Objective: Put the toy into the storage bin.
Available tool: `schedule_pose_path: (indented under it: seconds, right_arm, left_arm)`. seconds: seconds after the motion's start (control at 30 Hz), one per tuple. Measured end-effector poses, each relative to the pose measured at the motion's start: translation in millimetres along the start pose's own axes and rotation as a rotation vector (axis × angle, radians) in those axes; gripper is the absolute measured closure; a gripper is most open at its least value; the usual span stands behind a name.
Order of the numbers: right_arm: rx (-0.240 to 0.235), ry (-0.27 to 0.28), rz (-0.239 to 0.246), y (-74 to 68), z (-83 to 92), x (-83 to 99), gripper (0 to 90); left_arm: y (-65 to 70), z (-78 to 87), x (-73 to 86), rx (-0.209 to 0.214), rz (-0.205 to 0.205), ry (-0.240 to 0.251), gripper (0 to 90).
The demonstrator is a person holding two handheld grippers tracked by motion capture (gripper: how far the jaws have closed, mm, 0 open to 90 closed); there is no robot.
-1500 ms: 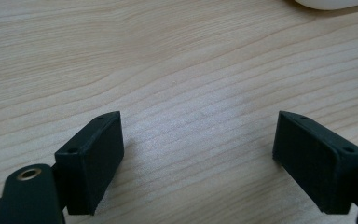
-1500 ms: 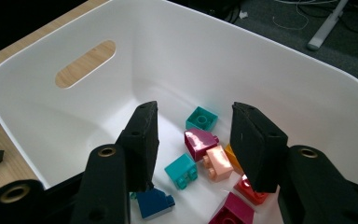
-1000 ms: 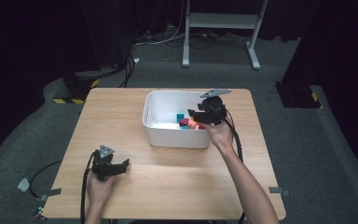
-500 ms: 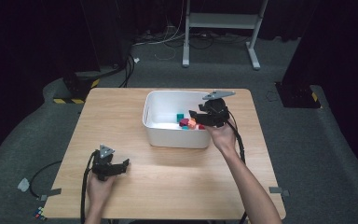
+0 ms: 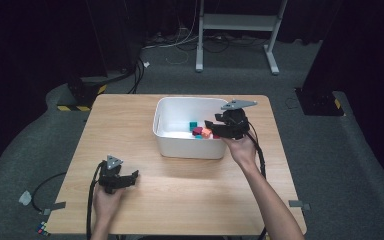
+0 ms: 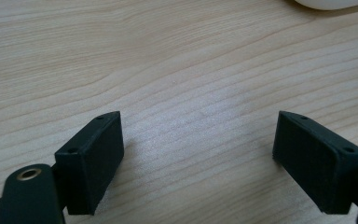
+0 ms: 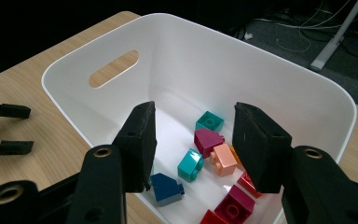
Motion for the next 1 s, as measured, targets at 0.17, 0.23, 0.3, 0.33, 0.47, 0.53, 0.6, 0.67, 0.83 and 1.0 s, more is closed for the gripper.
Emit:
schedule_pose_path:
  seconds: [0.17,0.23,0.3,0.33,0.47,0.53,0.6,0.67,0.83,1.0]
  right_arm:
    - [-0.005,0.016,0.000,-1.5,6.4,0.8,49.6]
    - [-0.008,0.021,0.001,-2.5,9.0,1.8,49.6]
    - [-0.011,0.026,0.002,-3.8,11.3,3.0,49.6]
    - [-0.011,0.025,0.003,-4.4,12.2,3.7,49.6]
    - [-0.018,0.030,0.009,-7.8,17.3,6.4,49.6]
    - [-0.021,0.034,0.011,-9.3,20.0,8.5,49.2]
    - [-0.026,0.044,0.008,-11.1,23.7,10.6,49.2]
    - [-0.034,0.050,0.007,-13.5,27.4,13.8,49.2]
    - [-0.052,0.065,0.007,-21.3,37.5,28.7,48.8]
    - [-0.051,0.047,0.017,-31.8,39.6,67.8,48.6]
  left_arm:
    - [0.0,0.0,0.0,0.000,0.000,0.000,16.3]
    - [0.0,0.0,0.0,0.000,0.000,0.000,16.3]
    - [0.0,0.0,0.0,0.000,0.000,0.000,16.4]
    - [0.0,0.0,0.0,0.000,0.000,0.000,16.3]
    - [0.0,0.0,0.0,0.000,0.000,0.000,16.3]
    - [0.0,0.0,0.0,0.000,0.000,0.000,16.3]
    - [0.0,0.0,0.0,0.000,0.000,0.000,16.3]
    - [0.0,0.0,0.0,0.000,0.000,0.000,16.3]
    - [0.0,0.0,0.0,0.000,0.000,0.000,16.3]
    - [0.0,0.0,0.0,0.000,0.000,0.000,16.4]
Point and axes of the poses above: each handheld gripper's, and its own axes: z roughly backward along the jaws, x roughly out of its underside, y roughly to its right, the point moved 8 cm from there along -z, roughly forward along the jaws, and after that the axes turned 1 degree about x, right-handed, at the moved point
